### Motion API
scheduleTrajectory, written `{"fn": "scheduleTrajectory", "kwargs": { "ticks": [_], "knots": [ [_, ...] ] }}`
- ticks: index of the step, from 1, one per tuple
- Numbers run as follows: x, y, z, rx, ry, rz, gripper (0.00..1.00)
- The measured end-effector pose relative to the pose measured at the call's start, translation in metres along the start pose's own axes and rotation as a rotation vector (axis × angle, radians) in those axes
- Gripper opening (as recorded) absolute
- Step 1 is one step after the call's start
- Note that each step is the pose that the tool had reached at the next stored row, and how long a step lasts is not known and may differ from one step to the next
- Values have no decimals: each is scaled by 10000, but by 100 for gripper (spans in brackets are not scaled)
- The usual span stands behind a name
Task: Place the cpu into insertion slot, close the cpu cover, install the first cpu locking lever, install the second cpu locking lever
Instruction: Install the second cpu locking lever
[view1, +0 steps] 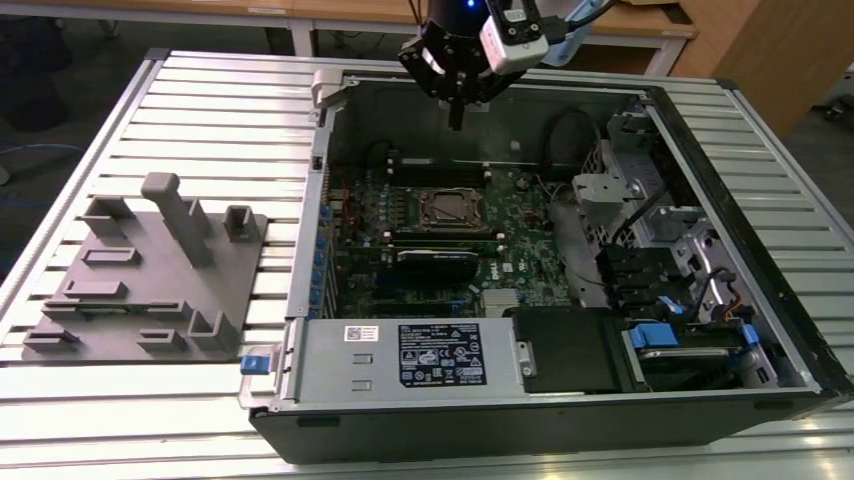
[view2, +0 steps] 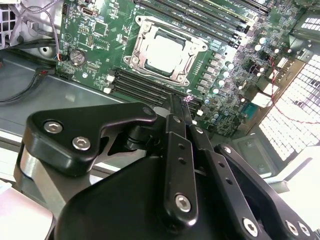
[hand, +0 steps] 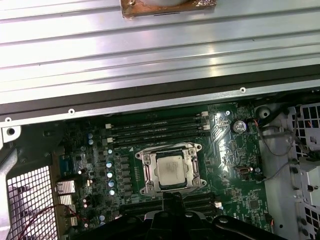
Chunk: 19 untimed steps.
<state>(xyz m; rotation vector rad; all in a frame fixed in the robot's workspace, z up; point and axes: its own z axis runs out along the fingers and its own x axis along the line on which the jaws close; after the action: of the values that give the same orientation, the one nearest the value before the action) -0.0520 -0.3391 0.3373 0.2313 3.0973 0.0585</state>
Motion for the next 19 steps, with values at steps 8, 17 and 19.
{"fn": "scheduleTrajectory", "kwargs": {
  "ticks": [8,17,19],
  "knots": [
    [2,-2,57,17,-3,-1,10],
    [6,-7,181,44,-8,-1,10],
    [7,-8,198,48,-8,-2,10]
  ]
}}
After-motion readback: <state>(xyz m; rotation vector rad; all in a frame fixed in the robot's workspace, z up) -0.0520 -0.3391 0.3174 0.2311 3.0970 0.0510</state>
